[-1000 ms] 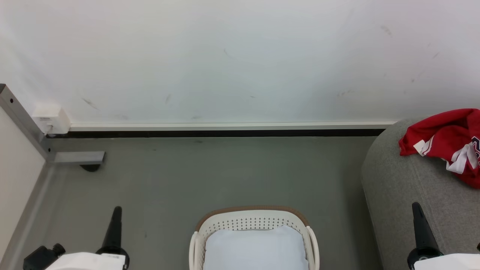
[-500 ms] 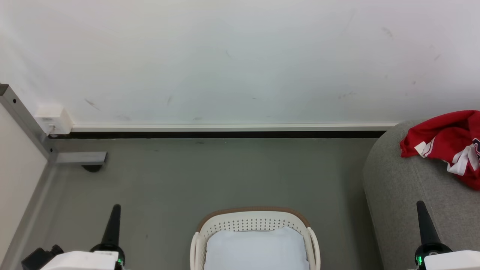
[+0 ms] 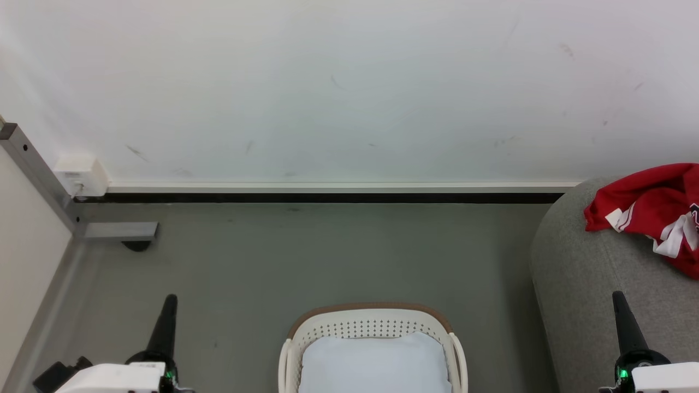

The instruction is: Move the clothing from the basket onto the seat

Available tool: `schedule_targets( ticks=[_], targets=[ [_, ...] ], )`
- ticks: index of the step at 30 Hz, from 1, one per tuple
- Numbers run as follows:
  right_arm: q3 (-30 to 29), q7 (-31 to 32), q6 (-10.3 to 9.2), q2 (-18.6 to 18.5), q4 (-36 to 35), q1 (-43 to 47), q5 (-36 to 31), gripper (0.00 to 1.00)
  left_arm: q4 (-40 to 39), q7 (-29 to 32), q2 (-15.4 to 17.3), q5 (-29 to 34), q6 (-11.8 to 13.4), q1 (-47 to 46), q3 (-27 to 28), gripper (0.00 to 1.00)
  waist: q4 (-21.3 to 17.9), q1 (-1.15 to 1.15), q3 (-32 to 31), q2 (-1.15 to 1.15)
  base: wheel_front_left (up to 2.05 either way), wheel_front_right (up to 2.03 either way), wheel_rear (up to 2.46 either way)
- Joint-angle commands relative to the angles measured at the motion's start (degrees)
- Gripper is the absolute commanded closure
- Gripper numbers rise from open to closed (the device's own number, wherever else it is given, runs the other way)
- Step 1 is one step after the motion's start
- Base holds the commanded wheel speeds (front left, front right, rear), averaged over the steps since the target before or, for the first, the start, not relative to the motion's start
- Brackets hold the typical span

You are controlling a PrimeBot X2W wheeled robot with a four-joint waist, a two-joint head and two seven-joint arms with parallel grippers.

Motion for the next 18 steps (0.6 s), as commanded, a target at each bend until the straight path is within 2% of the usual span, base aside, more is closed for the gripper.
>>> schedule_targets(
  ticks=[1,18],
  targets=[
    [-0.26,0.35,-0.10,-0.63,-0.12,-1.10,1.62,1.00,-0.42,0.28,0.11,-1.77,0.02,-0.79,0.37,1.00,0.02,0.00,-0.02,0.00,0.00,0.00,0.00],
    [-0.54,1.56,-0.11,-1.37,0.36,-1.51,9.66,1.00,-0.54,2.34,-0.16,-8.73,0.27,-1.09,0.99,1.00,0.37,0.00,-0.39,0.00,0.00,0.00,0.00]
  ],
)
